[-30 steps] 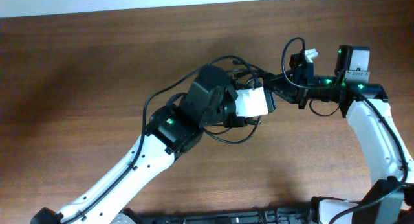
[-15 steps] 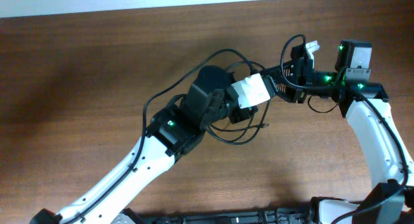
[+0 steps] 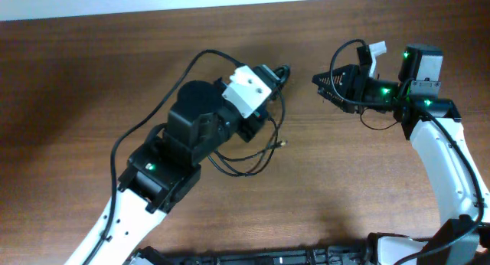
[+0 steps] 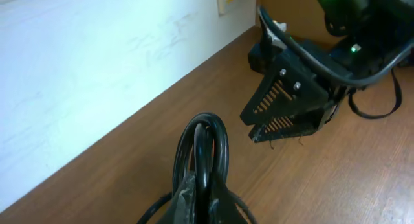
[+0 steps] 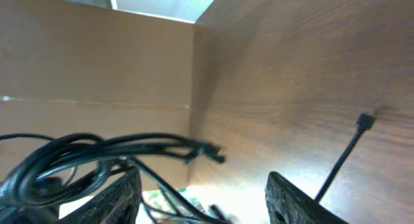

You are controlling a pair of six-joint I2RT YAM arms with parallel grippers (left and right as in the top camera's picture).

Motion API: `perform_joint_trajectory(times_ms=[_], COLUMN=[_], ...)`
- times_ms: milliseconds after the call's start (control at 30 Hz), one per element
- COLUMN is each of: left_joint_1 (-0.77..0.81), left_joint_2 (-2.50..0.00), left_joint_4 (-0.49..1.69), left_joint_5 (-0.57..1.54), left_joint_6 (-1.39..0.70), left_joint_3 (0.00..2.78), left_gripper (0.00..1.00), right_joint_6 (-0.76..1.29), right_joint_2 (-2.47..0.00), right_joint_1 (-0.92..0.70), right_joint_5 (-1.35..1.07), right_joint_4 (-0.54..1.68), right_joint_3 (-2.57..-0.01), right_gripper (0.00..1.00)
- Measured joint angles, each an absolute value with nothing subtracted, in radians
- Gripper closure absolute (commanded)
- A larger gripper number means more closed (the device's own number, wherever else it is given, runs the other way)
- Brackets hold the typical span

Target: Untangle cables

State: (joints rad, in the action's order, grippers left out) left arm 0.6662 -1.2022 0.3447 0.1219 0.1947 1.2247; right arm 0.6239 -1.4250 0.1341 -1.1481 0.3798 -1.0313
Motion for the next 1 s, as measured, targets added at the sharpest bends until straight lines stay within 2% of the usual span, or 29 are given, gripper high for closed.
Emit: perform_joint_trajectory(times_ms=[133,333,467,633,967,1000], left_joint_1=[0.666,0.665,0.636,0.571,0.555,0.555], left_joint_2=[-1.187,-1.187,-1.187,-1.187,-1.188,-1.190], left_joint_4=[0.348,0.341,0.306,0.276,0.234,0.231], left_joint_5=[0.122,0.122,0.147,0.345,0.798,0.827], left_joint_6=[0.165,0.080,0.036,0.025,0.093,0.096], left_joint_3=[1.225,1.225,1.225,1.225,1.225,1.225], left_gripper=[1.00,1.00,1.00,1.00,1.00,1.00], right_joint_6=[0.537,0.427,0.363,0.146,-0.316,-0.365], right_joint_2=[-1.425,-1.357,-1.253,-1.047,-0.718,-0.708], right_joint_1=[0.134,0.130,0.130,0.130,0.130,0.130], right_joint_5=[-1.113,-0.894,-0.750,-0.647,-0.656,-0.674], right_joint_4=[0.384,0.474,0.535,0.565,0.617,0.628], right_joint_3=[-1.031,-1.031,-1.031,-1.031,-1.031,-1.031], right_gripper=[0.34,0.32,0.17,0.01,0.00,0.03])
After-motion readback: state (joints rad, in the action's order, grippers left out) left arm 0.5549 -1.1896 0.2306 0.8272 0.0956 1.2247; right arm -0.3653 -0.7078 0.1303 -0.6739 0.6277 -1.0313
